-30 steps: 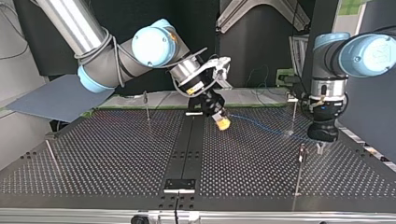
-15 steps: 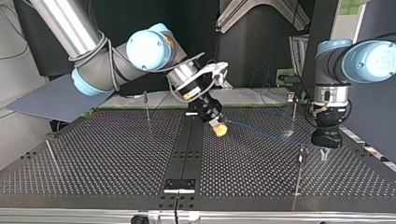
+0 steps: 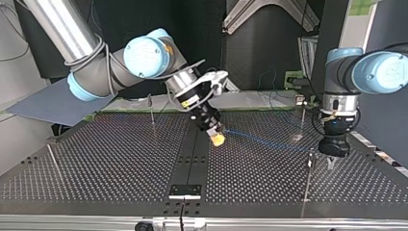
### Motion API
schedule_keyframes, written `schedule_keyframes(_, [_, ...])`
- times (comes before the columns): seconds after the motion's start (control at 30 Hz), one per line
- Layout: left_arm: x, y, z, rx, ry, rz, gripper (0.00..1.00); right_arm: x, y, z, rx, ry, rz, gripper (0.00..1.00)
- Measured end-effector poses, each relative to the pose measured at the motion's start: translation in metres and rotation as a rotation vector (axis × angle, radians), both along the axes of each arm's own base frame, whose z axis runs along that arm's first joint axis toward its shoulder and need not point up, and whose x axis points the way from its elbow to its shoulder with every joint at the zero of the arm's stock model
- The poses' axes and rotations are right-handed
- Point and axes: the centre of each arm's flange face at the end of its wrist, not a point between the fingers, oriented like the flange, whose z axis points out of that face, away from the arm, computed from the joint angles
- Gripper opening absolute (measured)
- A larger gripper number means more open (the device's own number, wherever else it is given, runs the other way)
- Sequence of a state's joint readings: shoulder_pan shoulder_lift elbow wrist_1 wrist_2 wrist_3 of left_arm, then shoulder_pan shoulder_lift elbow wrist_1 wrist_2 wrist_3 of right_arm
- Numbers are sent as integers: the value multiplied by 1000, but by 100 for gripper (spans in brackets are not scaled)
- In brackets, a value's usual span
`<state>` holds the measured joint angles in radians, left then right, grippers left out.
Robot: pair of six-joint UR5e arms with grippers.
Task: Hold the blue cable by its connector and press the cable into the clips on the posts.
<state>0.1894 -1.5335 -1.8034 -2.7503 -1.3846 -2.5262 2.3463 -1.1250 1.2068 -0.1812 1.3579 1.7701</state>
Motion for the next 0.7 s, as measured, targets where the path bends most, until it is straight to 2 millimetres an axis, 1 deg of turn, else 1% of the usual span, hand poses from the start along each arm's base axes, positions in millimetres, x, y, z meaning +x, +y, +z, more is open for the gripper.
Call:
schedule_keyframes(0.23, [10,-1,-4,2,7,-15,0,-3,-5,0,-1,1,-20,0])
schedule_keyframes(0.57, [19,0,5,1,-17,-27,0,-11,-16,0,-4,-1,-79,0])
schedule_keyframes(0.7, [26,-1,0,1,-5,-35,0,-15,-23,1,-7,-8,-114,0])
